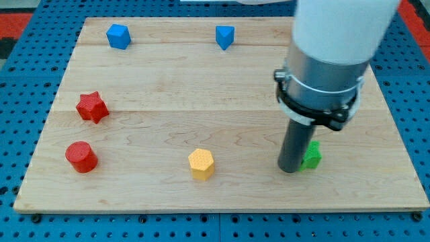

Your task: Move the green star to the bottom right

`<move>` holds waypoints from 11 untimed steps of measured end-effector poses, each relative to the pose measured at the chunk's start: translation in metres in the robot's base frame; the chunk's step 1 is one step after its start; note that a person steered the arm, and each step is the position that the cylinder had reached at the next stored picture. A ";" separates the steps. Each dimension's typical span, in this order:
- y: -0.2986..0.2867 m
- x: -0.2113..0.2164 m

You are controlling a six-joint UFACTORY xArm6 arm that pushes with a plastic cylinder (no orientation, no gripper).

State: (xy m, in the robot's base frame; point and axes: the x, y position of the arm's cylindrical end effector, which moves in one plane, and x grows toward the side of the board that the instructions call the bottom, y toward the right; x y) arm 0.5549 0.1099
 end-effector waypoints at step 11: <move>-0.054 -0.126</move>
